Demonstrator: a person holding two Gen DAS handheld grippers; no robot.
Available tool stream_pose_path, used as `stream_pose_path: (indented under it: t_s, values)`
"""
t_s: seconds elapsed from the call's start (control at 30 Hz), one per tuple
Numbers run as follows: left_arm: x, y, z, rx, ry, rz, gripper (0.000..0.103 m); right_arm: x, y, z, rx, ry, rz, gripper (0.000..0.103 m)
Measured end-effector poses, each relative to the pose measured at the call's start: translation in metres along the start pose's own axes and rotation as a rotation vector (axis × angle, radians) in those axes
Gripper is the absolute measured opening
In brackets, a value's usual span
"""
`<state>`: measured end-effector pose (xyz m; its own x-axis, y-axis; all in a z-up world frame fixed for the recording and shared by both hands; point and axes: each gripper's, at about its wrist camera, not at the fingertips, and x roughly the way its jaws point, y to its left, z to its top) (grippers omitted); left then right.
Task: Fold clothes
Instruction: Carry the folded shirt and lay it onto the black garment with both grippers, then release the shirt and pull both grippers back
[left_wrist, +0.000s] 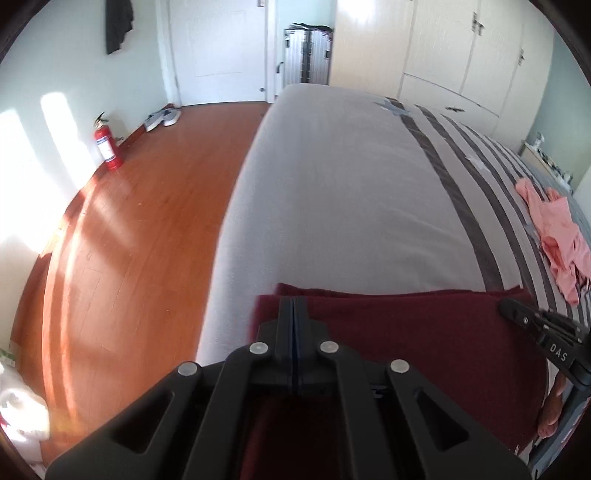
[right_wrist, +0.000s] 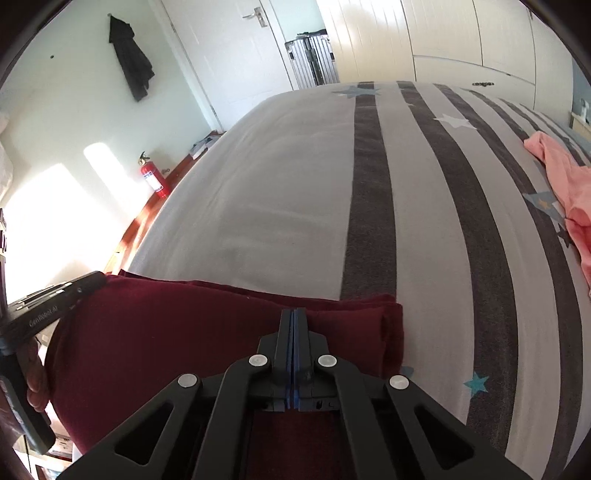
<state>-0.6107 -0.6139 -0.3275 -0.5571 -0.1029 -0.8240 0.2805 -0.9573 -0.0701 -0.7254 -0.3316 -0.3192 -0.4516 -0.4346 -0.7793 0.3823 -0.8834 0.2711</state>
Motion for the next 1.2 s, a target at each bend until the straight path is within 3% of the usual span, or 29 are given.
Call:
stream_pose_path:
  t_s: [0.13, 0.37, 0.5, 0.63, 0.8, 0.9, 1.03, 1.2]
  values:
    - [0.018, 0.018, -0.013, -0.001, 0.083, 0.056, 0.002, -0.002, 0.004, -0.003, -0.046, -0.001, -0.003, 0.0]
    - [-0.031, 0.017, 0.029, 0.029, -0.039, 0.077, 0.002, -0.029, -0.02, 0.011, -0.036, -0.055, -0.078, 0.002]
    - [-0.078, -0.008, 0.025, 0.079, -0.115, -0.024, 0.002, -0.068, -0.018, 0.003, -0.067, -0.11, -0.074, 0.002]
    - [-0.12, -0.059, -0.01, 0.141, -0.146, -0.123, 0.002, -0.109, 0.021, -0.034, -0.134, -0.147, 0.011, 0.002]
    - [-0.132, -0.106, -0.047, 0.184, -0.14, -0.224, 0.002, -0.119, 0.07, -0.077, -0.129, -0.117, 0.134, 0.002]
    - [-0.116, -0.116, -0.062, 0.182, -0.099, -0.209, 0.002, -0.109, 0.092, -0.092, -0.152, -0.09, 0.162, 0.002]
    - [-0.095, -0.114, -0.074, 0.198, -0.052, -0.171, 0.002, -0.08, 0.095, -0.104, -0.152, -0.027, 0.126, 0.002]
    - [-0.11, -0.099, -0.065, 0.202, -0.065, -0.09, 0.002, -0.078, 0.068, -0.107, -0.142, -0.029, 0.079, 0.0]
